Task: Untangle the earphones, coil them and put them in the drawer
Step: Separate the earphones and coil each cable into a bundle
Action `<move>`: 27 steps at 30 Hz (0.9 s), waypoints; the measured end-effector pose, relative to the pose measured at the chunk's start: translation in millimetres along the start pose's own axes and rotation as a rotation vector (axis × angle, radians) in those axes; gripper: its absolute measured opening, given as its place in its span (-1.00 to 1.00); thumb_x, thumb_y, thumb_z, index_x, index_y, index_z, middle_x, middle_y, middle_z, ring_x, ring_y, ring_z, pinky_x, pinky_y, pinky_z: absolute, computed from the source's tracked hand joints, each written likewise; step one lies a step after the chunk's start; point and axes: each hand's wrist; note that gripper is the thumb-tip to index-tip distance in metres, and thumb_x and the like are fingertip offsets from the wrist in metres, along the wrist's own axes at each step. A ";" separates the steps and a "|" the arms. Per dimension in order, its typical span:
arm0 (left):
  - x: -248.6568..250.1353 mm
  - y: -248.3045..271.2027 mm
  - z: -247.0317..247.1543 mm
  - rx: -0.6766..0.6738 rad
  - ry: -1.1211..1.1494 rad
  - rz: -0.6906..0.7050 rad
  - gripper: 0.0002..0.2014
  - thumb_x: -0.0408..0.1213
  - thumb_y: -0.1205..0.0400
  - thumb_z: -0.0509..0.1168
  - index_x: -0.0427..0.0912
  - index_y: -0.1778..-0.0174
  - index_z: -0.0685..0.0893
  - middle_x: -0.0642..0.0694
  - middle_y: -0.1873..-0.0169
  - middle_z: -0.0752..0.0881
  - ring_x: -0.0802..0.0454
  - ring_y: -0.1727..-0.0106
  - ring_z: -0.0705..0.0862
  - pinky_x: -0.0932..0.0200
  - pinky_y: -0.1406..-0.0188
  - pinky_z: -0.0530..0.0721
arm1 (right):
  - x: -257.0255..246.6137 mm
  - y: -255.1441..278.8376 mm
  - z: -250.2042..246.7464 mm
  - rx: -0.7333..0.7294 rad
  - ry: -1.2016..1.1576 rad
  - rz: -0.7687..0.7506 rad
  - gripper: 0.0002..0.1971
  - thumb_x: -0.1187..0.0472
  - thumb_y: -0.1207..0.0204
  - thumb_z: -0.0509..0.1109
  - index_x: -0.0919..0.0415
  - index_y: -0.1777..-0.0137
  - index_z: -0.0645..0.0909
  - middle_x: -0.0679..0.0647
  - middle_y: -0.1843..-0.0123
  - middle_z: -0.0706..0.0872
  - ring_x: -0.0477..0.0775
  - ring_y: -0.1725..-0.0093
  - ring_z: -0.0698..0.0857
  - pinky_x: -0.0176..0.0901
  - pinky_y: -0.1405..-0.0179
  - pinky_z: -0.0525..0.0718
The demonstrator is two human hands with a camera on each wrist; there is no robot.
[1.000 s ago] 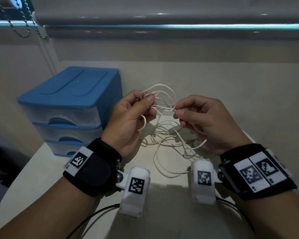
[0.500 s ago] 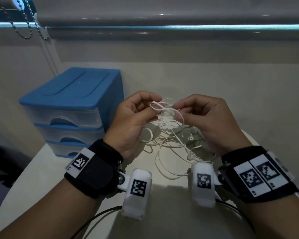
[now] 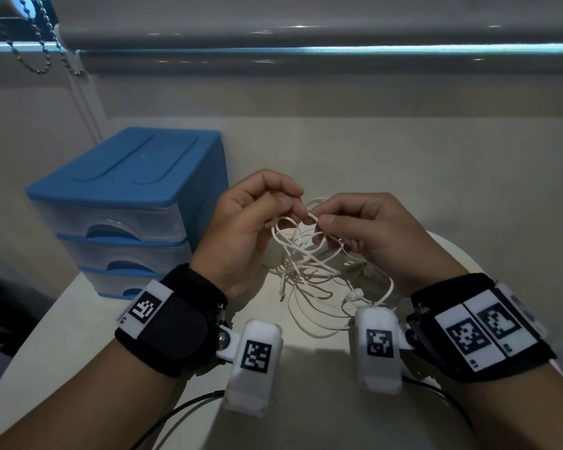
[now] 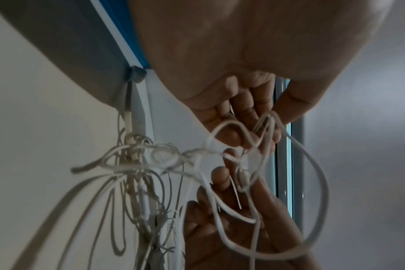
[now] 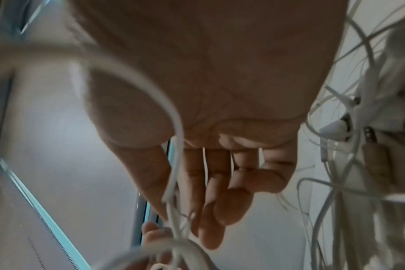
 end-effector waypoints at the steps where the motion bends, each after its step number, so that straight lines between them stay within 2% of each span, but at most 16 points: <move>1: -0.4 -0.2 -0.4 -0.004 -0.030 0.011 -0.85 -0.53 -0.60 0.24 -0.30 0.01 0.69 -0.20 0.25 0.76 0.01 0.24 0.70 0.19 0.18 0.70 | 0.6 0.3 -0.2 -0.003 0.030 -0.010 -0.93 0.28 -0.53 0.54 0.23 0.06 0.85 0.37 0.10 0.82 0.16 0.17 0.68 0.12 0.06 0.53; 3: -1.8 -0.6 -0.4 0.008 -0.102 0.032 -0.80 -0.59 -0.59 0.28 -0.28 -0.03 0.70 -0.21 0.16 0.80 0.00 0.17 0.73 0.16 0.08 0.72 | 0.6 1.0 -0.4 0.010 0.060 -0.028 -0.96 0.34 -0.56 0.54 0.24 0.09 0.83 0.28 0.23 0.80 0.01 0.27 0.66 -0.06 0.20 0.54; 5: -3.2 -0.8 -0.3 0.045 -0.150 0.034 -0.77 -0.64 -0.62 0.32 -0.27 -0.08 0.72 -0.23 0.04 0.83 -0.03 0.07 0.77 0.11 -0.01 0.74 | 0.6 1.1 -0.3 0.034 0.041 -0.050 -0.94 0.39 -0.56 0.52 0.28 0.11 0.80 0.09 0.34 0.77 -0.14 0.37 0.64 -0.31 0.33 0.53; 7: -3.6 -0.4 1.3 0.070 -0.178 0.012 -0.78 -0.61 -0.62 0.37 -0.28 -0.09 0.76 -0.23 -0.02 0.84 -0.03 0.02 0.78 0.09 -0.06 0.75 | 0.3 0.8 0.3 0.056 0.015 -0.076 -0.94 0.43 -0.56 0.51 0.32 0.10 0.79 0.00 0.38 0.76 -0.20 0.42 0.64 -0.43 0.38 0.53; 11: -4.0 0.9 4.9 0.079 -0.200 -0.028 -0.89 -0.49 -0.62 0.42 -0.37 -0.03 0.78 -0.13 0.21 0.81 0.10 0.21 0.73 0.25 0.13 0.70 | 0.6 -1.1 0.4 0.104 0.020 -0.119 -0.96 0.43 -0.53 0.54 0.33 0.10 0.81 0.08 0.34 0.79 -0.09 0.36 0.70 -0.33 0.29 0.63; 14: -2.8 0.3 4.7 0.076 -0.180 -0.041 -0.87 -0.30 -0.56 0.45 -0.29 0.06 0.79 -0.10 0.29 0.76 0.08 0.24 0.69 0.23 0.14 0.69 | 0.4 -2.2 -0.8 0.150 0.006 -0.113 -0.97 0.39 -0.52 0.56 0.29 0.11 0.81 0.18 0.28 0.82 0.04 0.31 0.72 -0.16 0.23 0.68; 16: -2.2 0.0 3.8 0.072 -0.155 -0.058 -0.83 -0.23 -0.58 0.41 -0.28 0.07 0.77 -0.11 0.29 0.74 0.06 0.23 0.67 0.19 0.12 0.68 | 1.4 -3.5 -2.3 0.173 0.018 -0.107 -0.96 0.35 -0.51 0.58 0.22 0.14 0.82 0.20 0.26 0.82 0.06 0.29 0.70 -0.08 0.22 0.63; 19: -1.9 -0.2 3.3 0.077 -0.128 -0.083 -0.86 -0.33 -0.72 0.31 -0.31 0.05 0.72 -0.12 0.32 0.68 0.07 0.27 0.65 0.24 0.19 0.68 | 3.4 -5.2 -3.1 0.170 0.045 -0.087 -0.90 0.28 -0.50 0.59 0.11 0.23 0.80 0.14 0.28 0.77 -0.01 0.29 0.64 -0.10 0.27 0.55; 22: -1.9 -0.9 3.9 0.072 -0.109 -0.118 -0.85 -0.39 -0.74 0.28 -0.32 0.09 0.70 -0.11 0.38 0.61 0.08 0.34 0.61 0.25 0.27 0.71 | 0.9 -4.6 -1.4 0.125 -0.105 0.000 -0.91 0.19 -0.45 0.48 0.11 0.27 0.71 0.11 0.19 0.73 -0.03 0.24 0.61 -0.20 0.30 0.51; 25: -1.2 -1.1 5.0 0.059 -0.092 -0.137 -0.85 -0.39 -0.74 0.28 -0.29 0.12 0.70 -0.04 0.40 0.67 0.08 0.36 0.60 0.26 0.27 0.73 | -1.9 -2.6 2.8 0.014 -0.257 0.065 -0.87 0.19 -0.60 0.36 0.15 0.19 0.62 0.08 0.12 0.69 -0.05 0.18 0.60 -0.20 0.29 0.45; 27: -0.7 -0.8 5.6 0.052 -0.088 -0.136 -0.86 -0.39 -0.74 0.27 -0.29 0.11 0.69 0.03 0.43 0.68 0.12 0.37 0.62 0.28 0.26 0.72 | -3.3 -1.7 4.6 -0.010 -0.299 0.081 -0.81 0.25 -0.70 0.29 0.17 0.18 0.60 0.05 0.14 0.66 -0.06 0.19 0.58 -0.17 0.28 0.40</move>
Point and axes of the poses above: each hand's wrist, its own y-axis away from the middle knuckle, its own z-axis out of the palm, x = y × z
